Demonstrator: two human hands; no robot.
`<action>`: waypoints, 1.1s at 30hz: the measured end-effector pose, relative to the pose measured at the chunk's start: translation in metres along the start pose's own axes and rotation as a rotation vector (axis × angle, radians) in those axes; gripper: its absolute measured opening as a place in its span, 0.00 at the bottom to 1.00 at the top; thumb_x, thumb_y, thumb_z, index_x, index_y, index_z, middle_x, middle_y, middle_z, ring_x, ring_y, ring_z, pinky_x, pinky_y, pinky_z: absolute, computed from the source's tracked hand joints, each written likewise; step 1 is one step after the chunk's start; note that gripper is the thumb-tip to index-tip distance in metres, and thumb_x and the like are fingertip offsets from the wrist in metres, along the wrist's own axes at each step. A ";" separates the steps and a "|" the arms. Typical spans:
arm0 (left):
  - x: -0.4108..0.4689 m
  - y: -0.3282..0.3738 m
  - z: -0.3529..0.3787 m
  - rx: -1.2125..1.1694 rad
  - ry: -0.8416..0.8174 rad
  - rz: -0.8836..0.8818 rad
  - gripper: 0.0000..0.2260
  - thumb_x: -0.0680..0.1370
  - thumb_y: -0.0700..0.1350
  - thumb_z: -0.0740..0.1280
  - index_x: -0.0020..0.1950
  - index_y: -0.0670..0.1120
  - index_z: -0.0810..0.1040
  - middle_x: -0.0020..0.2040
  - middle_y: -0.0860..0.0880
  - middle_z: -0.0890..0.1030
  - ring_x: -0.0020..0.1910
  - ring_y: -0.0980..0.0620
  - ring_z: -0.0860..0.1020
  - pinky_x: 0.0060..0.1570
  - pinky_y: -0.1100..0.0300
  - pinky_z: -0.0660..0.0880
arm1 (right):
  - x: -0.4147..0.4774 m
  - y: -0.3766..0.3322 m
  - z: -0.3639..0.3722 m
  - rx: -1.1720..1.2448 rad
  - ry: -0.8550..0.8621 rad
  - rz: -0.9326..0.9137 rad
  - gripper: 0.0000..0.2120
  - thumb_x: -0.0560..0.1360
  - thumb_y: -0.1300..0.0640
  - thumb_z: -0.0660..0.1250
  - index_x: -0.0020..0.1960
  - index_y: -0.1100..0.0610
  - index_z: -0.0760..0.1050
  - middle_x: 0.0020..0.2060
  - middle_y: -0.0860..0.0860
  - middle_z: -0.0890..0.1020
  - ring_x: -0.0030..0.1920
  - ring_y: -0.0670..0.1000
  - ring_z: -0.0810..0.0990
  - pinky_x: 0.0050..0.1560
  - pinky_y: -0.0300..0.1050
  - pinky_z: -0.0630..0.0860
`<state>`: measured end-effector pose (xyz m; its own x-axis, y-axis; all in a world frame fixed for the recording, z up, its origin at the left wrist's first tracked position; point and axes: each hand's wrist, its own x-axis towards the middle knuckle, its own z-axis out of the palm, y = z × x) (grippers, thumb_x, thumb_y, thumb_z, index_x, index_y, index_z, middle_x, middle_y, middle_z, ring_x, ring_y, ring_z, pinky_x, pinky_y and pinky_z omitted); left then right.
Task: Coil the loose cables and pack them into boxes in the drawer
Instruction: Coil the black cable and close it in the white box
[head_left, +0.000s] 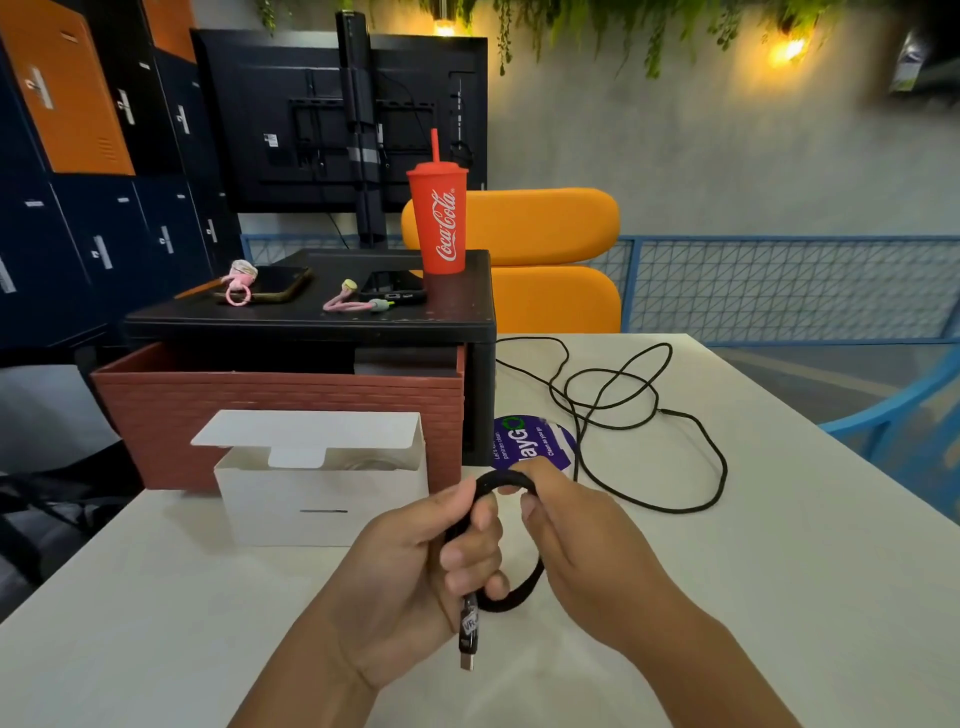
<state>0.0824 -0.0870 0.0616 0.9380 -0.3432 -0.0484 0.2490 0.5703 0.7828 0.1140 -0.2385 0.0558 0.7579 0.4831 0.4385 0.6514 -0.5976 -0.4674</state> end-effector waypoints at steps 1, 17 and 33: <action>0.000 0.000 -0.002 0.001 -0.018 -0.002 0.10 0.69 0.47 0.64 0.31 0.42 0.76 0.22 0.51 0.63 0.20 0.55 0.63 0.29 0.60 0.73 | 0.001 0.000 0.000 -0.011 0.003 0.000 0.11 0.81 0.55 0.50 0.60 0.49 0.67 0.30 0.43 0.68 0.31 0.43 0.68 0.33 0.36 0.63; -0.001 -0.003 -0.019 -0.298 -0.326 0.152 0.23 0.84 0.48 0.43 0.72 0.36 0.61 0.36 0.48 0.63 0.34 0.53 0.62 0.42 0.61 0.64 | 0.001 0.025 -0.009 0.301 0.316 0.275 0.22 0.74 0.36 0.55 0.33 0.51 0.71 0.22 0.38 0.72 0.25 0.40 0.68 0.27 0.30 0.64; 0.005 -0.011 0.004 0.022 0.195 0.511 0.14 0.74 0.41 0.61 0.59 0.43 0.75 0.27 0.49 0.71 0.27 0.54 0.71 0.55 0.53 0.75 | -0.003 -0.018 0.005 -0.066 -0.654 0.271 0.16 0.77 0.46 0.60 0.33 0.50 0.64 0.35 0.46 0.69 0.41 0.51 0.69 0.40 0.43 0.67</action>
<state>0.0836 -0.0978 0.0549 0.9661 0.1194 0.2289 -0.2532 0.6113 0.7498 0.0996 -0.2263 0.0592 0.7727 0.5850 -0.2465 0.4493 -0.7783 -0.4386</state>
